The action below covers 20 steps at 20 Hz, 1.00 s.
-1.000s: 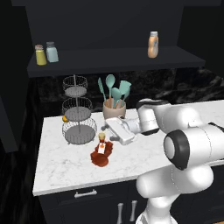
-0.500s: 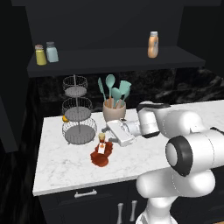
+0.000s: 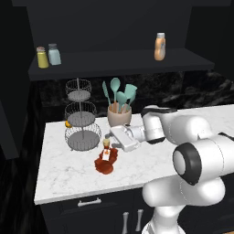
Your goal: Put the shaker and condiment bottle from the counter next to their counterparts in the cabinet.
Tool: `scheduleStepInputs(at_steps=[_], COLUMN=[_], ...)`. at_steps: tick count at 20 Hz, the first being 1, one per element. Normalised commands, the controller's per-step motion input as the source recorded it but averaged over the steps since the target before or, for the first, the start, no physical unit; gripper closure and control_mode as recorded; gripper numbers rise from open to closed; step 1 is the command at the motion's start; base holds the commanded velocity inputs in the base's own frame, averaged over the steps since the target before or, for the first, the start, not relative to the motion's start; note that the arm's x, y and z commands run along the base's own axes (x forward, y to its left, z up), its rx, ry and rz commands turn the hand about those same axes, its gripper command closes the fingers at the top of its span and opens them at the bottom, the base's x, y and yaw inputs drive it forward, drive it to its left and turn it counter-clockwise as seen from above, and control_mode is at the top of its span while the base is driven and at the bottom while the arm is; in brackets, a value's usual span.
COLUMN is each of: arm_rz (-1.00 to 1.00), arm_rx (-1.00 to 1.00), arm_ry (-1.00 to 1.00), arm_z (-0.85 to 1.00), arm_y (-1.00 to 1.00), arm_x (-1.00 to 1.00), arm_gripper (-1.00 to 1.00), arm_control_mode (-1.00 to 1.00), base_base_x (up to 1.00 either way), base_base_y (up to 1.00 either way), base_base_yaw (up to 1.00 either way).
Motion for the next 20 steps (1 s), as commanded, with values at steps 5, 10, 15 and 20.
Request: scheduleStepInputs(at_steps=[5, 10, 15, 20], arm_rz=[0.0, 0.0, 0.0, 0.0], arm_rx=[-0.02, -0.02, 0.0, 0.0], arm_ry=[0.08, 0.06, 0.02, 0.03], arm_z=[-0.33, -0.2, -0.04, -0.08], arm_y=[0.06, 0.03, 0.09, 0.14], arm_x=[0.0, 0.0, 0.0, 0.0], arm_gripper=[-1.0, -1.0, -1.0, 1.0], arm_control_mode=[-1.0, -1.0, -1.0, -1.0], base_base_x=[0.0, 0.0, 0.0, 0.0], base_base_y=[0.0, 0.0, 0.0, 0.0], base_base_yaw=[0.0, 0.0, 0.0, 0.0])
